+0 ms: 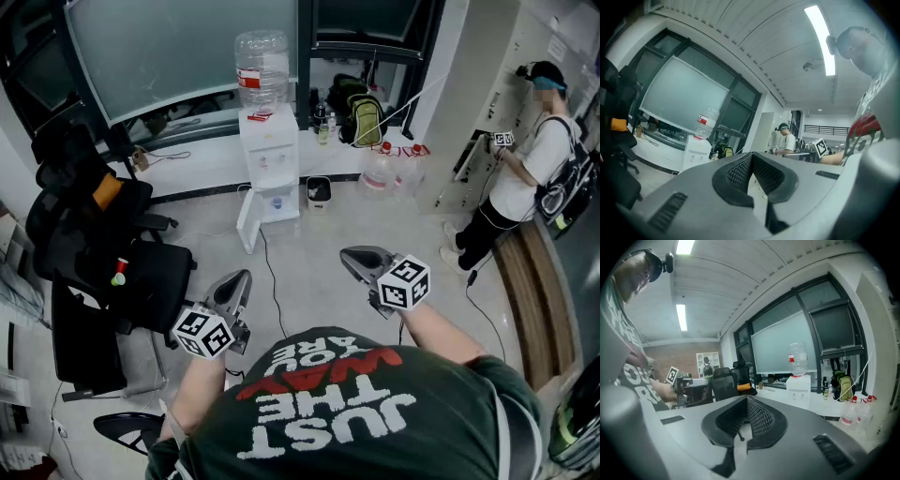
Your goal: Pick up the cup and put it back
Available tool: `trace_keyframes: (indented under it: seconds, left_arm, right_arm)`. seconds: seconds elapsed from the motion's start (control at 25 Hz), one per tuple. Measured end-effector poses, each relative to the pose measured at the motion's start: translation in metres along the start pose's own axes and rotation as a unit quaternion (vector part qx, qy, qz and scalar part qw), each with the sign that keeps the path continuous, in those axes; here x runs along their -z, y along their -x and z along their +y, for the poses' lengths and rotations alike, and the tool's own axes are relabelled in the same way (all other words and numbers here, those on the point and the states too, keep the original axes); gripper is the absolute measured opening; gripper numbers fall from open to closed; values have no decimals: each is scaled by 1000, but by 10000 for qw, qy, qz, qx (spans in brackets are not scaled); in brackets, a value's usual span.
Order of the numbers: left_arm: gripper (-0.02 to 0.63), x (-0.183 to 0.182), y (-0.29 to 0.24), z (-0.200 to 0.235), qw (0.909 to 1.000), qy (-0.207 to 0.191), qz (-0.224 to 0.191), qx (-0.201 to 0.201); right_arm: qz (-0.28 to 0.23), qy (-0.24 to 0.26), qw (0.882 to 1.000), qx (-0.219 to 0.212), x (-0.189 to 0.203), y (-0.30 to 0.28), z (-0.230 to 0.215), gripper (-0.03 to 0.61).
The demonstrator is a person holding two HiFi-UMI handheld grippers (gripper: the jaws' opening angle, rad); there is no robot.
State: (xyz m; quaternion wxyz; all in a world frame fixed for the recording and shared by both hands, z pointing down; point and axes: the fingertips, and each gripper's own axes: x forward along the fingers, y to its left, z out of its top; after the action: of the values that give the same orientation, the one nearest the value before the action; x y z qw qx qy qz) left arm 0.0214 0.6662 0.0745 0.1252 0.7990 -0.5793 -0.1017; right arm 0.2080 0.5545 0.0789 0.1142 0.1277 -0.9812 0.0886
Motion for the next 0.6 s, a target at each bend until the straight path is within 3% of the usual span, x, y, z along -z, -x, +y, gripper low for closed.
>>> trace_keyframes:
  seconds: [0.6]
  left_arm:
    - [-3,-1,-10,-4,10000,-44,2,45]
  right_arm:
    - [-5,108,9999,-48,-3,-1,-7,32]
